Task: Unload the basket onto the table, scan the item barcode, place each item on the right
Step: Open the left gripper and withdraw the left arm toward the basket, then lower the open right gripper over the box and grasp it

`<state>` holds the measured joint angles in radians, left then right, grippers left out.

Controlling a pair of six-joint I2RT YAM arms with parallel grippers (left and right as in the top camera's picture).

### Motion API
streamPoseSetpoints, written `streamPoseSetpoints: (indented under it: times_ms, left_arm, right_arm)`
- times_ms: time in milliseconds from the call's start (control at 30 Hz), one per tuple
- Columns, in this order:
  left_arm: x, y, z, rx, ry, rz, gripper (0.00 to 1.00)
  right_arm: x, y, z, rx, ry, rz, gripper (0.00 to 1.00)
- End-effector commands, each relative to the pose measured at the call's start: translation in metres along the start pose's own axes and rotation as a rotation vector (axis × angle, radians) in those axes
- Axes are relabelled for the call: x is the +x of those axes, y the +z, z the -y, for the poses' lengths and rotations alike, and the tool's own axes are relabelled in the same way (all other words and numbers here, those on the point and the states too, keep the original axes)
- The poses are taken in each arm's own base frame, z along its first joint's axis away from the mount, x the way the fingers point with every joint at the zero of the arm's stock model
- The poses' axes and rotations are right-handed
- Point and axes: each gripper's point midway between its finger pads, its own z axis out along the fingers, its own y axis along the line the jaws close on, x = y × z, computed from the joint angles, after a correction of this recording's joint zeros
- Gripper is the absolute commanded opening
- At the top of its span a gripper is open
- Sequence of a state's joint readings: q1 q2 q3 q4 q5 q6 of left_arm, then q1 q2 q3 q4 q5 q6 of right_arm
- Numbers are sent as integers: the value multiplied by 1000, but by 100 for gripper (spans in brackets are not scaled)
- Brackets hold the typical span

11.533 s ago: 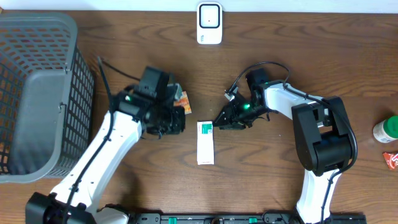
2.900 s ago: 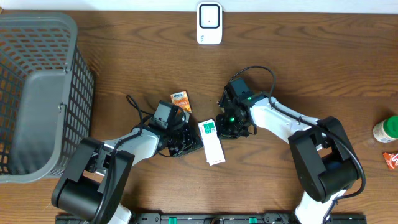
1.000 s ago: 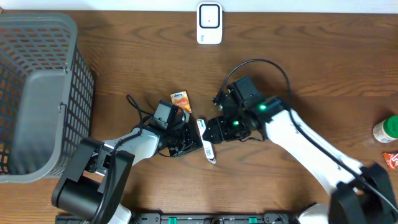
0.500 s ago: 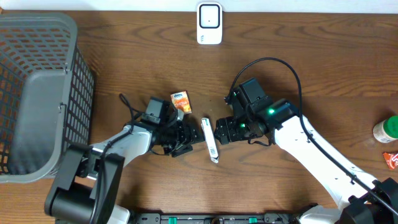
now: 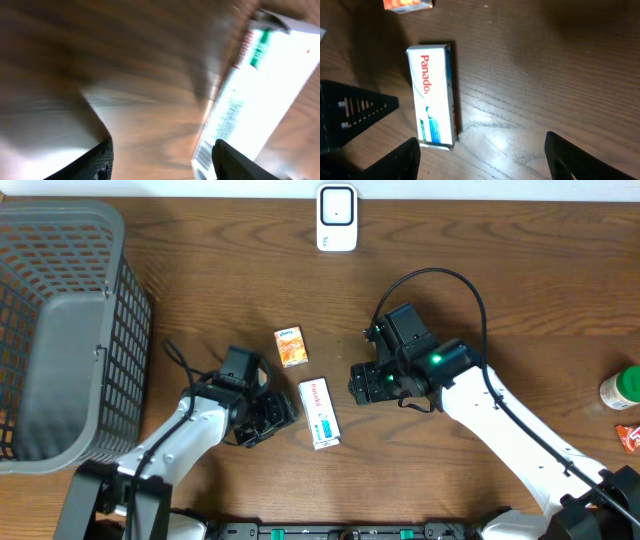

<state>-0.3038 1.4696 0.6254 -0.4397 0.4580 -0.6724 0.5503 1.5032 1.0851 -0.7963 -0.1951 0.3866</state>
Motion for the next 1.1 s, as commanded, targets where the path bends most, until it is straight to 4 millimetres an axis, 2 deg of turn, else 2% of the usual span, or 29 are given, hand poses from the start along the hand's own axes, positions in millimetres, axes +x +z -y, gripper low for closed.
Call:
streamPoseSetpoints:
  times_ms: [0, 100, 167, 267, 433, 567, 667, 700, 733, 800, 833, 900, 967, 1067]
  left_arm:
    - [-7, 6, -46, -192, -14, 77, 63]
    - [-8, 6, -46, -192, -24, 80, 54]
    - [-8, 6, -48, -201, -25, 85, 53]
    - [-10, 5, -55, -238, -54, 103, 34]
    - [-10, 6, -55, -239, -58, 101, 8]
    - [-11, 10, -57, -244, -60, 95, 7]
    - [-11, 14, -59, -250, -64, 87, 7]
    - [-11, 17, -60, -254, -65, 82, 7]
    - [-11, 18, -61, -256, -66, 78, 7]
    - [-11, 23, -64, -266, -71, 67, 8]
    - [-10, 25, -66, -272, -74, 59, 7]
    - [-9, 29, -69, -284, -78, 48, 7]
    - [-9, 31, -73, -299, -81, 47, 8]
    - [-14, 31, -77, -325, -79, 71, 8]
  right_arm:
    - [-5, -2, 2, 11, 21, 17, 75]
    - [-5, -2, 2, 11, 28, 16, 75]
    - [-4, -1, 2, 11, 27, 12, 73]
    - [-2, -1, 1, 11, 23, 6, 60]
    - [-1, 0, -1, 3, 35, 0, 39]
    - [3, 6, -2, -7, 43, -34, 22]
    - [7, 18, 0, 4, 45, -65, 19]
    - [7, 23, 1, 9, 47, -77, 22]
    - [9, 29, 2, 10, 51, -92, 30]
    - [14, 39, -1, -18, 59, -137, 54]
    - [17, 44, -6, -50, 64, -162, 59]
    - [18, 47, -14, -96, 66, -179, 76]
    - [13, 49, -16, -91, 50, -151, 99]
    - [3, 48, -18, -45, 16, -103, 99]
